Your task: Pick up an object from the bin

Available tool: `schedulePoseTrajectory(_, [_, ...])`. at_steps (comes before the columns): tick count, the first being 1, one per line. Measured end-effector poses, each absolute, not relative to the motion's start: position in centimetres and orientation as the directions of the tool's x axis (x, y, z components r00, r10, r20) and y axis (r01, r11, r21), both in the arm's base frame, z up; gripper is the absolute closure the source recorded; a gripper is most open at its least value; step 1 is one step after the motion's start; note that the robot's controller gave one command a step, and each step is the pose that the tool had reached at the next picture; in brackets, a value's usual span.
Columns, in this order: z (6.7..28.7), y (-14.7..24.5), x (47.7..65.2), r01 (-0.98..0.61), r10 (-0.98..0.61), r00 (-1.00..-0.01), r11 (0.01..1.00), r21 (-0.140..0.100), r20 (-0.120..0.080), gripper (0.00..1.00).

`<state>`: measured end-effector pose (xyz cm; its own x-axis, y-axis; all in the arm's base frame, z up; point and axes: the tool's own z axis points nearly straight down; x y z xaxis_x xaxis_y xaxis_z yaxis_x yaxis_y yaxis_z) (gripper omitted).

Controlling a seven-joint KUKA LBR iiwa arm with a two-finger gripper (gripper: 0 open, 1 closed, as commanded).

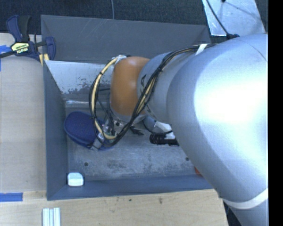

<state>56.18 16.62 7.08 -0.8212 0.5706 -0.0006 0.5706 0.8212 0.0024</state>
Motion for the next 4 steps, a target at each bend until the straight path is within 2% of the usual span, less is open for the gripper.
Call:
schedulePoseTrajectory(1, [7.3, 16.6, 56.3, 0.568, 0.568, -0.823, 0.823, 0.005, -0.003, 0.0])
schedulePoseTrajectory(2, [7.5, 16.8, 56.4, 0.567, 0.567, -0.824, 0.824, 0.008, -0.003, 1.0])
schedulePoseTrajectory(3, [10.9, 16.8, 56.6, 0.564, 0.564, -0.826, 0.826, 0.005, -0.004, 1.0])
schedulePoseTrajectory(4, [18.9, 16.7, 56.8, 0.562, 0.562, -0.827, 0.827, 0.007, -0.007, 1.0])
